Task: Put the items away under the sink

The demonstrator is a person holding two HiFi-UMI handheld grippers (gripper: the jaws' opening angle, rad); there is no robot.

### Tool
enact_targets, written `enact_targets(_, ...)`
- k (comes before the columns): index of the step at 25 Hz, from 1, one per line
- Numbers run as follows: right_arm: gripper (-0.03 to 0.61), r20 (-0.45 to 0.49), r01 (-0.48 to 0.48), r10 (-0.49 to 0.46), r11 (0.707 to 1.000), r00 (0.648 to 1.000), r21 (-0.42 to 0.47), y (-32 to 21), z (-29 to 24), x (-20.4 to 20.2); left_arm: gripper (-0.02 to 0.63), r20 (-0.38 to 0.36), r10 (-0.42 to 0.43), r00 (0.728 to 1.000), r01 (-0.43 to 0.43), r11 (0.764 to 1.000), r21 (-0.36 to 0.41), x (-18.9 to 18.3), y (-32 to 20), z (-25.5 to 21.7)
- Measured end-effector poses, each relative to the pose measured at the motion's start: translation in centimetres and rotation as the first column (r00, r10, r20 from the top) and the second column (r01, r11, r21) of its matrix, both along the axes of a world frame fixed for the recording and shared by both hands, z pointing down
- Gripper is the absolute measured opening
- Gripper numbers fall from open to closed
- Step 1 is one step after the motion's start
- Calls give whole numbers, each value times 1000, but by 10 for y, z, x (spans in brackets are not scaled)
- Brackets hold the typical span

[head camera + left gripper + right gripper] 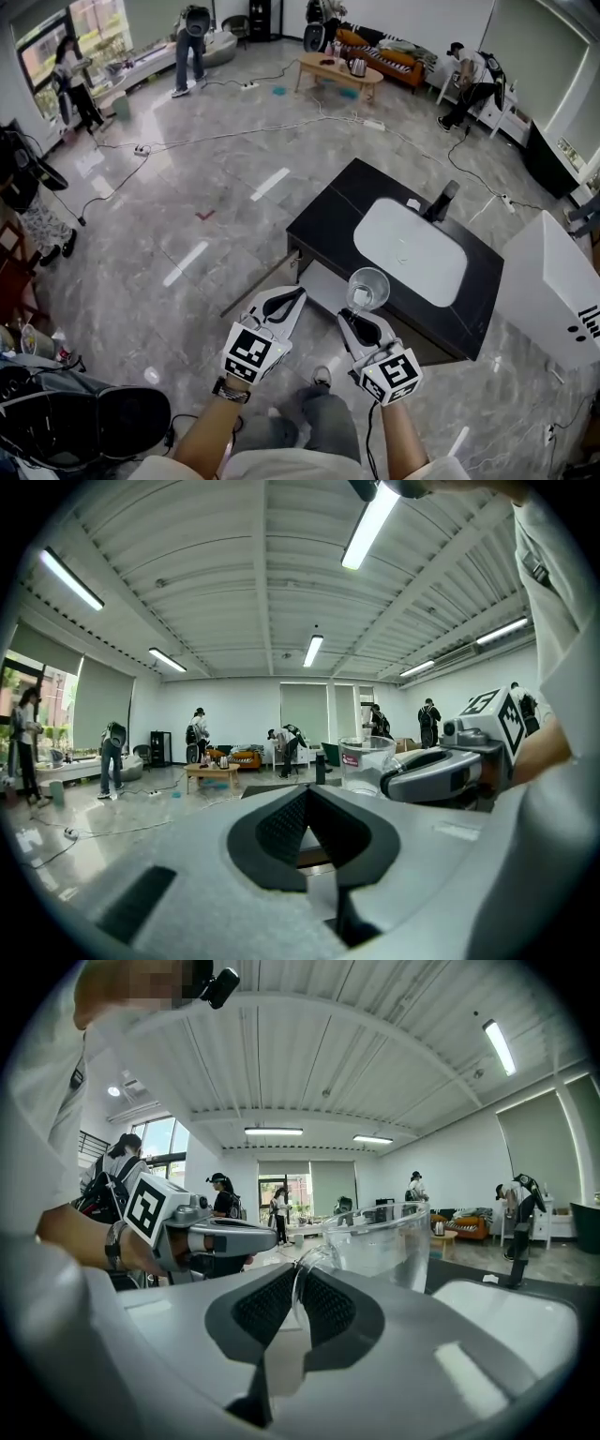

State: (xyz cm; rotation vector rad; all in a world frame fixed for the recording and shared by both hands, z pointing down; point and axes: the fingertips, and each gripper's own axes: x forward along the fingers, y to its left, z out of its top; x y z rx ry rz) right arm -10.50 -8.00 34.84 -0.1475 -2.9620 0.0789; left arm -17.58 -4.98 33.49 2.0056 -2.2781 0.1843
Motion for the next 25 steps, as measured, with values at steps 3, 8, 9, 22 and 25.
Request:
enact_targets(3,34,-9,6,-6,1000,1000,-7,-8,34,-10,-2,-22,-19,1000,20,1000,10,-13,-9,31)
enact_targets(8,34,-20,21,-22,999,1000,-49,-10,87,-15,-2,-46,-35,998,35,999,-16,-20,-14,88)
enact_targets(9,34,-23,26,-27,998,999,-55,-10,96,-16,-2,-51,-40,998,39,999,-26,-21,-14,99)
enact_targets(22,34,-49,119,-126,986,991,-118,-29,227,-45,0,-103,-62,993,55,996,-71,-52,-45,227)
enact_targets(25,34,-50,152,-158,982,986,-109,-39,260,-54,-2,-99,-57,993,51,997,-63,-59,-58,257)
